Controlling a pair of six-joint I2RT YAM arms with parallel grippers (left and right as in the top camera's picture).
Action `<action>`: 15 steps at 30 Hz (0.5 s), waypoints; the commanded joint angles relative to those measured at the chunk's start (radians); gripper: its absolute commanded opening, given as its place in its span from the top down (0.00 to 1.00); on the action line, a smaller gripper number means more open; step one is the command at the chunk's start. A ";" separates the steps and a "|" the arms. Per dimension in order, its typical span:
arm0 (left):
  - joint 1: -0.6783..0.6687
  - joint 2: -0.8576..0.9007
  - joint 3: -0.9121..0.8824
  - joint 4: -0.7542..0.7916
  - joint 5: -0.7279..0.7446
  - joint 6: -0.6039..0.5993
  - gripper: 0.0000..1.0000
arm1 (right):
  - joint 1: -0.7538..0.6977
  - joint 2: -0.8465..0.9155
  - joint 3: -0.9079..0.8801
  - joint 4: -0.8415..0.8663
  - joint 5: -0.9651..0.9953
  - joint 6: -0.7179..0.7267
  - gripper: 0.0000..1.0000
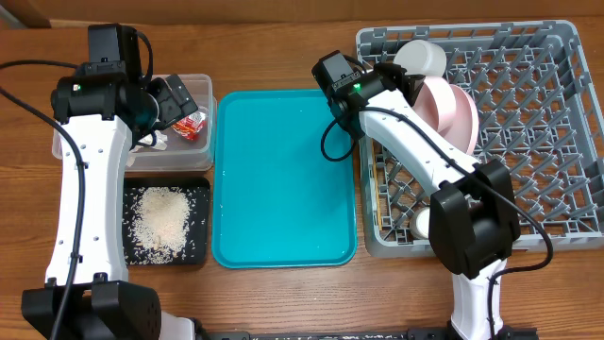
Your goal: Sort waste into correct bins and load items into the dishwasher
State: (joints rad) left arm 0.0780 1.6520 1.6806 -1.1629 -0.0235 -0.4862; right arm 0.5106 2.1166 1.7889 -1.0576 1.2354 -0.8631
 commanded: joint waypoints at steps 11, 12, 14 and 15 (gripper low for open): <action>-0.006 -0.005 0.008 0.000 -0.010 0.022 0.00 | 0.025 0.004 -0.003 0.019 -0.115 0.135 0.90; -0.006 -0.005 0.008 0.000 -0.010 0.022 0.00 | 0.027 0.004 -0.003 0.019 -0.115 0.135 0.89; -0.006 -0.005 0.008 0.000 -0.010 0.022 0.00 | 0.032 0.004 -0.003 0.019 -0.116 0.135 0.88; -0.006 -0.005 0.008 0.000 -0.010 0.022 0.00 | 0.036 0.004 -0.003 0.019 -0.115 0.134 0.88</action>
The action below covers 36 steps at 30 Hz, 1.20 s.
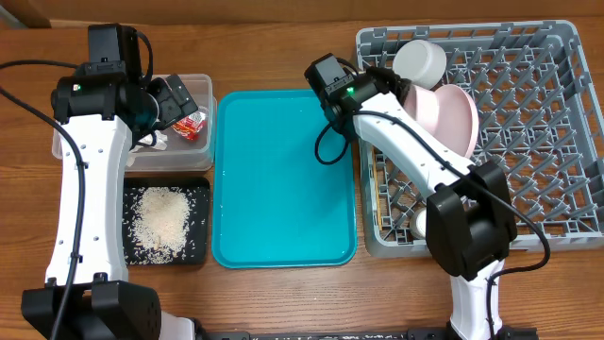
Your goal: Sort waste into correct bins and load items into the dishwasher
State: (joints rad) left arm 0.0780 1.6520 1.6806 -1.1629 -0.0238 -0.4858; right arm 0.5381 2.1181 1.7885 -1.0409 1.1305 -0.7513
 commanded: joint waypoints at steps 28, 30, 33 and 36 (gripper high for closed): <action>-0.006 -0.005 0.008 0.000 -0.010 0.022 0.00 | -0.066 -0.081 0.101 -0.086 -0.294 0.522 0.49; -0.006 -0.005 0.008 0.000 -0.010 0.022 0.00 | -0.107 -0.116 0.139 -0.118 -0.444 0.552 0.48; -0.006 -0.005 0.008 0.000 -0.010 0.022 0.00 | -0.198 -0.178 0.193 -0.149 -0.711 0.605 0.46; -0.006 -0.005 0.008 0.001 -0.009 0.022 0.00 | -0.333 -0.237 0.210 -0.150 -1.053 0.650 0.46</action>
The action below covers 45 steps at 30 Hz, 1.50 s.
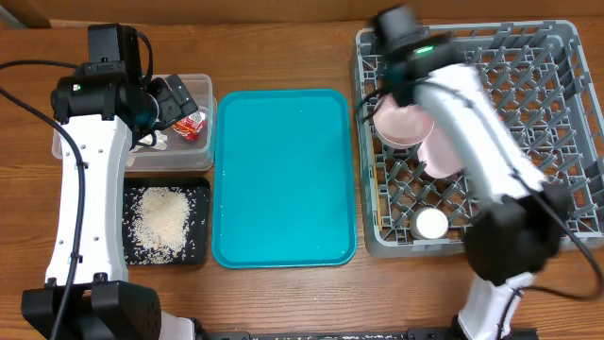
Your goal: Sort waste into correct bins and load items into the dishwasher
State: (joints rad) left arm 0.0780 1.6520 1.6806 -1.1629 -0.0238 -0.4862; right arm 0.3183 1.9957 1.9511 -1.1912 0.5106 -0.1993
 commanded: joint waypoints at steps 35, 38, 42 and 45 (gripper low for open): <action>-0.006 -0.005 0.008 0.000 -0.010 0.022 0.00 | -0.204 0.066 -0.021 0.032 -0.467 0.009 0.67; -0.006 -0.005 0.008 0.000 -0.010 0.022 0.00 | -0.203 0.070 -0.021 0.014 -0.467 0.009 0.70; -0.006 -0.005 0.008 0.000 -0.010 0.022 0.00 | -0.201 0.071 -0.021 -0.037 -0.467 0.010 0.72; -0.006 -0.005 0.008 0.000 -0.010 0.022 0.00 | -0.201 0.071 -0.021 -0.074 -0.484 0.017 0.71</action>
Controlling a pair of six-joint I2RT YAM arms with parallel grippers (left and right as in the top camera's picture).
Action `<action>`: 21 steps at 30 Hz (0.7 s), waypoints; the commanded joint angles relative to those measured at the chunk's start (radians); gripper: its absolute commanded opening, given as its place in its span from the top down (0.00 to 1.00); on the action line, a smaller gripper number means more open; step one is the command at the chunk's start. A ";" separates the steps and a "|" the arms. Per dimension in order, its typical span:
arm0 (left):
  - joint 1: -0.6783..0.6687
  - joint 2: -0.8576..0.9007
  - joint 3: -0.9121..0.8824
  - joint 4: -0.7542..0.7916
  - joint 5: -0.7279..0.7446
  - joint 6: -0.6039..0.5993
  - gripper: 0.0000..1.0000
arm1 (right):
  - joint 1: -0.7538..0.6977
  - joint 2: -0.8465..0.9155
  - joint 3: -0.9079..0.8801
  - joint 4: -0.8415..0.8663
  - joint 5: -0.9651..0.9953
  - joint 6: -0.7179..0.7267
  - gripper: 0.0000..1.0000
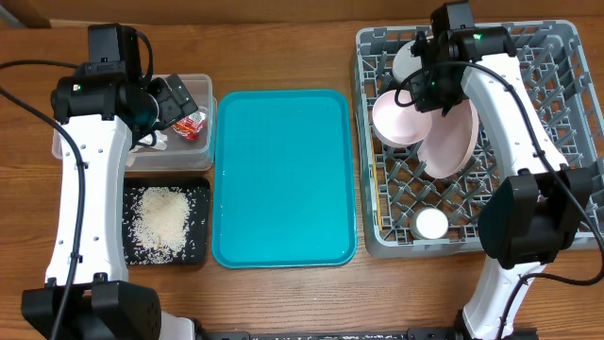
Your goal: Sort waste into correct bins and load items into the dishwasher
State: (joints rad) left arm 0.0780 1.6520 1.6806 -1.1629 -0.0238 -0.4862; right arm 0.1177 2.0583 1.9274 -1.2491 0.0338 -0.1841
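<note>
A pink bowl (394, 123) lies in the grey dish rack (564, 33), beside a pink plate (453, 144) that leans on the tines. My right gripper (429, 90) hovers at the bowl's upper right rim; its fingers look parted and hold nothing. A white cup (408, 59) stands behind them, partly hidden by the arm. My left gripper (176, 98) hangs open over the clear plastic bin (203, 85), above a red wrapper (192, 125).
A teal tray (283, 179) lies bare in the middle. A black tray (193, 250) with spilled rice (160, 219) sits at front left. A small white cup (431, 224) stands in the rack's near corner. The rack's right half holds only tines.
My right arm has swung right, so its wrist now stands over the rack's back edge and its gripper is at the bowl's right rim. Bowl and plate have barely shifted. The left arm is unchanged.
At first my right gripper reached in from the rack's left edge, with the pink bowl and plate together at the rack's back. Then bowl and plate lay apart lower in the rack. Now the gripper is off the bowl. The left arm stayed over the bin throughout.
</note>
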 commanded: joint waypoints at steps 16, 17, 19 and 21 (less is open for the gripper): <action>-0.006 -0.005 0.008 0.000 -0.010 0.022 0.00 | 0.000 0.009 0.002 -0.089 -0.099 0.039 0.77; -0.006 -0.005 0.008 0.000 -0.010 0.022 0.00 | 0.000 0.009 0.002 -0.089 -0.100 0.039 0.79; -0.006 -0.005 0.008 0.000 -0.010 0.022 0.00 | 0.000 0.009 0.002 -0.088 -0.099 0.039 0.85; -0.006 -0.005 0.008 0.000 -0.010 0.022 0.00 | 0.000 0.009 0.003 -0.082 -0.097 0.039 0.91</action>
State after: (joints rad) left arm 0.0780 1.6520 1.6806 -1.1629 -0.0238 -0.4862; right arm 0.1158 2.0583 1.9274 -1.3365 -0.0471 -0.1535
